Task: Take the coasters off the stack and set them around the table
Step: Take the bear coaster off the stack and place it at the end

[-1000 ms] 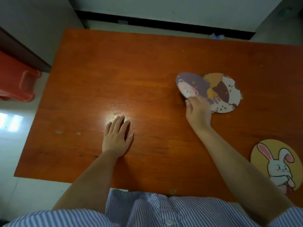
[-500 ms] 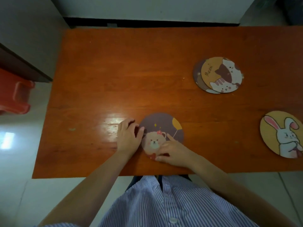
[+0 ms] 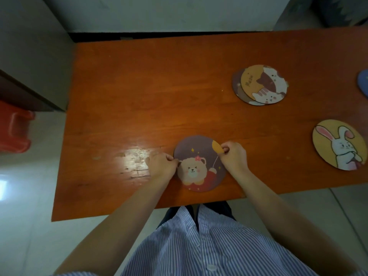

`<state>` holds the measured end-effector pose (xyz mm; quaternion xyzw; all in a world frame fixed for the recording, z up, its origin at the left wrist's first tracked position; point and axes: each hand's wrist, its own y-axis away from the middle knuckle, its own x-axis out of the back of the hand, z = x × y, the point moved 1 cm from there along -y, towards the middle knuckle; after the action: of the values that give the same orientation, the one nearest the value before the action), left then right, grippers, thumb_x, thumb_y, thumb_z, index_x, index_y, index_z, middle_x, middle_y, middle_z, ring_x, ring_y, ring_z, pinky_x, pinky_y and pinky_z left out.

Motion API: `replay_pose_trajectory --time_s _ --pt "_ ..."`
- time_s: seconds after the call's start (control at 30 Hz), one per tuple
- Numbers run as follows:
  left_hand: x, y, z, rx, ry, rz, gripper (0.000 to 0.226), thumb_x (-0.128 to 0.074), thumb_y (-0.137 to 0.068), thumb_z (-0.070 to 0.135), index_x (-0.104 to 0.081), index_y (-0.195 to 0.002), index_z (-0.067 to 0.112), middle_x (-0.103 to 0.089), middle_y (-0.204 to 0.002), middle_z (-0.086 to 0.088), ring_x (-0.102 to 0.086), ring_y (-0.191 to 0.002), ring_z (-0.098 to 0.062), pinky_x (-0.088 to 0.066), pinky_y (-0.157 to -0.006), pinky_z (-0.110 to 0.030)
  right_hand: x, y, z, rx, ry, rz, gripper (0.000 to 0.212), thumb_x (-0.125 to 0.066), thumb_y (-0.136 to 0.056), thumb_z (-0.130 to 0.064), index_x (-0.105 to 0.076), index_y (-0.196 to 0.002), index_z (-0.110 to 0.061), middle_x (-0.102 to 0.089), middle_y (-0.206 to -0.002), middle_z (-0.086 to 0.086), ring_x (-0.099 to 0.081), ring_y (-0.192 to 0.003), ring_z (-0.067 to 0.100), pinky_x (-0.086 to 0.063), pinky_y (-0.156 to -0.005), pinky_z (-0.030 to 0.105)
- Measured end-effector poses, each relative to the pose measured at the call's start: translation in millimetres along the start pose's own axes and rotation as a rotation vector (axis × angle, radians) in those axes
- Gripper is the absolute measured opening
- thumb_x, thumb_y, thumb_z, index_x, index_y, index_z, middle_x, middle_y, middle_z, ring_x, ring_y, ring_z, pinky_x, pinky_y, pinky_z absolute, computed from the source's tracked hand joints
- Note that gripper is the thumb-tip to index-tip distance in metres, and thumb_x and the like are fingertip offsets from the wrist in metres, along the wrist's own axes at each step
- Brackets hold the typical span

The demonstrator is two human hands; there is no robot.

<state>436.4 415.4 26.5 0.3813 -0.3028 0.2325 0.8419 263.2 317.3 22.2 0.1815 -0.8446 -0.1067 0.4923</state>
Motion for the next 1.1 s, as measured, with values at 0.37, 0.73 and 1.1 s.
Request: replay_pose_trajectory --time_s 0.37,0.73,1.1 --pt "2 -12 -32 -0.079 -0.053 0.16 0.023 -0.058 -0.086 0.025 -0.066 -0.076 0.006 -0.052 -0.118 -0.013 -0.04 -0.116 -0.032 -0.036 -0.096 -0.039 -20 7 -18 0.112 0.091 0.058 0.021 -0.055 -0.089 -0.005 -0.058 -0.109 -0.002 -0.055 -0.116 0.019 -0.054 -0.099 0.031 -0.046 -0.075 0.034" --pt "53 10 -99 -0.158 -0.368 0.239 0.031 -0.045 -0.09 0.027 -0.051 -0.118 0.015 -0.042 -0.14 -0.008 -0.031 -0.131 -0.027 -0.032 -0.104 -0.045 -77 23 -90 0.629 0.446 -0.194 0.052 -0.046 -0.094 -0.035 -0.031 -0.139 -0.013 -0.026 -0.151 0.011 -0.016 -0.142 0.028 -0.015 -0.117 0.049" --pt "185 19 -255 -0.185 -0.478 0.012 0.036 -0.045 -0.09 0.027 -0.048 -0.125 0.018 -0.039 -0.144 -0.004 -0.031 -0.132 -0.025 -0.034 -0.105 -0.041 -222 75 -260 0.756 0.485 -0.246 0.065 -0.048 -0.087 -0.049 -0.03 -0.14 -0.015 -0.016 -0.156 0.013 -0.006 -0.144 0.031 -0.006 -0.115 0.057"
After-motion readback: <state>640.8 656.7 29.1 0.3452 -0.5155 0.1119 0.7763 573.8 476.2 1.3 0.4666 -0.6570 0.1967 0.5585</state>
